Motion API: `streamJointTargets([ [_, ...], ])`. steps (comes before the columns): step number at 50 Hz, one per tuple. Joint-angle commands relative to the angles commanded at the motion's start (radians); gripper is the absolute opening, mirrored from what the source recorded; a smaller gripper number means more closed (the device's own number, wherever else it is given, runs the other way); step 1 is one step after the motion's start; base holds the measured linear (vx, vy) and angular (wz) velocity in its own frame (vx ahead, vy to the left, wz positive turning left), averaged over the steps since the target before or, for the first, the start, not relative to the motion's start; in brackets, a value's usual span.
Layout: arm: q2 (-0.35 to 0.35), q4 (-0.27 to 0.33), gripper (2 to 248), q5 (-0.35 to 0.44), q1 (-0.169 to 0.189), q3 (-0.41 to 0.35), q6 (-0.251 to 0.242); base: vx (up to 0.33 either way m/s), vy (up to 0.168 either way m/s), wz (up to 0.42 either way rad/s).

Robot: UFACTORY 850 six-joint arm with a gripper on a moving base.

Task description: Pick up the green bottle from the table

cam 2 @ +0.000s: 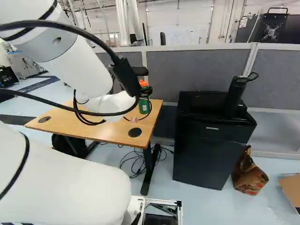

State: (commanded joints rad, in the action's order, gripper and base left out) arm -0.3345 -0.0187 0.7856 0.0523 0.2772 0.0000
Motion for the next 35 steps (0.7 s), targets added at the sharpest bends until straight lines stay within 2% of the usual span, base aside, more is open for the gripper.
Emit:
streamJointTargets([
  [35, 0.041, 0.014, 31, 0.065, -0.039, -0.142, 0.0, 0.0, 0.0, 0.0],
])
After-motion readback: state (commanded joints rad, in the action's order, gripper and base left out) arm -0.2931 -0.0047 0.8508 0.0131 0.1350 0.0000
